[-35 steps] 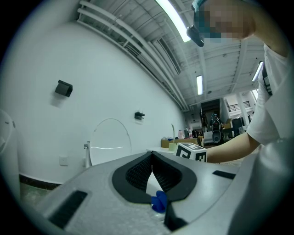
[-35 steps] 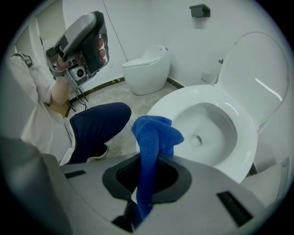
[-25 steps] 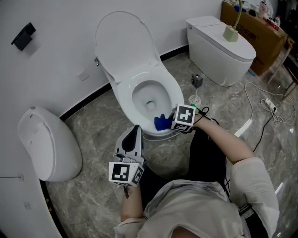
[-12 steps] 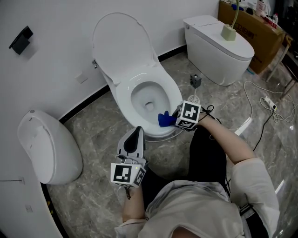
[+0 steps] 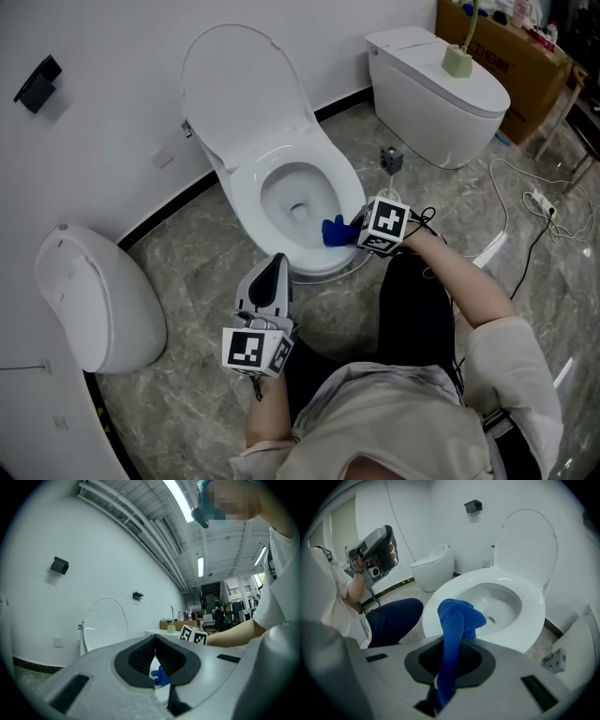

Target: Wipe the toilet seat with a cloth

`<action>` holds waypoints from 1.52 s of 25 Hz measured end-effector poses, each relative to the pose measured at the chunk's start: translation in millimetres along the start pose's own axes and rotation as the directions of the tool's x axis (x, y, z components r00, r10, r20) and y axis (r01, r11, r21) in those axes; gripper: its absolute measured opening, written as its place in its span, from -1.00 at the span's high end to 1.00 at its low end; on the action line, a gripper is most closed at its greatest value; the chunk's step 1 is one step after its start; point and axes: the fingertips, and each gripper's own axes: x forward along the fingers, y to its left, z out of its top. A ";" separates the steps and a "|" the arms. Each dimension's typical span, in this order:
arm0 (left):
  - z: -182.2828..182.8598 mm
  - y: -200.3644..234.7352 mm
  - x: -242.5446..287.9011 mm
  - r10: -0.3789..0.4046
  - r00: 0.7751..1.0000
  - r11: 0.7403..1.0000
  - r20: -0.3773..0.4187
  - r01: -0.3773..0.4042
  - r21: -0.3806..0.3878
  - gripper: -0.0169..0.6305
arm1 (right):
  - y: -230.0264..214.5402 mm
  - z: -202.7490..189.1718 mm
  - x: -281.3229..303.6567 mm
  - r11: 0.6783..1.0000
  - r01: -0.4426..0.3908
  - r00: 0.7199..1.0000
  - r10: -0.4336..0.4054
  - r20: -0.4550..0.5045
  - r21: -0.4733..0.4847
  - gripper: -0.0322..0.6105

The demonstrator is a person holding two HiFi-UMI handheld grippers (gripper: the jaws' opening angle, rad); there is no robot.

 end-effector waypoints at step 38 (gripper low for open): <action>-16.3 -11.1 10.2 -0.030 0.999 0.999 -0.044 0.031 0.021 0.92 | -71.6 -3.4 -7.5 0.962 0.251 0.966 -0.256 0.031 0.104 0.79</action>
